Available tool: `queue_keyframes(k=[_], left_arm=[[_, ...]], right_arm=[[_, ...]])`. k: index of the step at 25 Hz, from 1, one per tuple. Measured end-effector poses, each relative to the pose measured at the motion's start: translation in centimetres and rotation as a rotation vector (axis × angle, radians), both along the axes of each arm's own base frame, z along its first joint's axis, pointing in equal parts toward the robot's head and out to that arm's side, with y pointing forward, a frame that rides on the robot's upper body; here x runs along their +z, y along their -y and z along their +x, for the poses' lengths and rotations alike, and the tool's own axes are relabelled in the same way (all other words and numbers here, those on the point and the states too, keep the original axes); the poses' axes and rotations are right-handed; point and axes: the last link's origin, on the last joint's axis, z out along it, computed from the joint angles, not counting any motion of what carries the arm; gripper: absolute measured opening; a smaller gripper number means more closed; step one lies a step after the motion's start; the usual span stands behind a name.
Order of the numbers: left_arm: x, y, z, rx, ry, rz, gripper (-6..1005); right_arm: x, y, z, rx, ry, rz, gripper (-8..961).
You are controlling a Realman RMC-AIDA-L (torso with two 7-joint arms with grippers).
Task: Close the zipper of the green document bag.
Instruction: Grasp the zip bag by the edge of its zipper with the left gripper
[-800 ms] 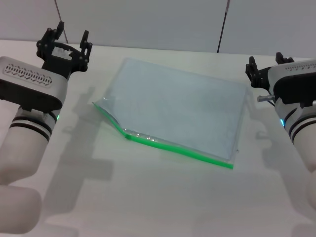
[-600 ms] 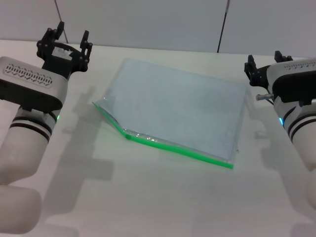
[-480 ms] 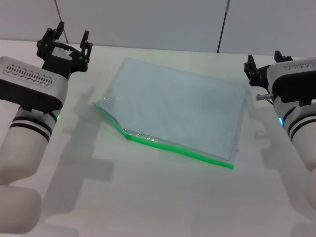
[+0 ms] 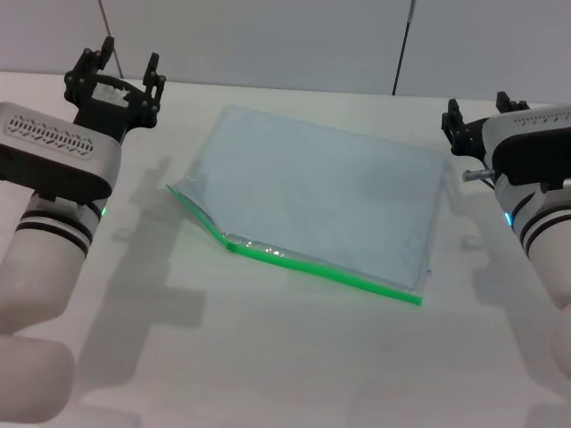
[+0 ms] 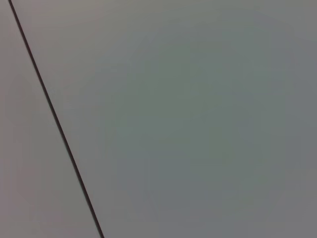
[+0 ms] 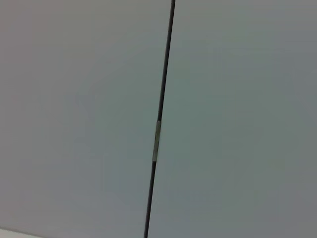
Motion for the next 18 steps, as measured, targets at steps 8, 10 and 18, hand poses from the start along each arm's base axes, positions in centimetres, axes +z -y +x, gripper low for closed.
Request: queue_keyframes(k=[8, 10, 18], left_arm=[[0.2, 0.3, 0.1, -0.019, -0.012, 0.019, 478], [0.2, 0.5, 0.1, -0.032, -0.049, 0.021, 472], [0.6, 3.7, -0.2, -0.064, -0.215, 0.146, 449]], right_arm=[[0.0, 0.0, 0.1, -0.002, 0.003, 0.001, 671], [0.0, 0.0, 0.1, -0.003, 0.003, -0.001, 670], [0.2, 0.1, 0.7, -0.015, 0.01, 0.001, 672]])
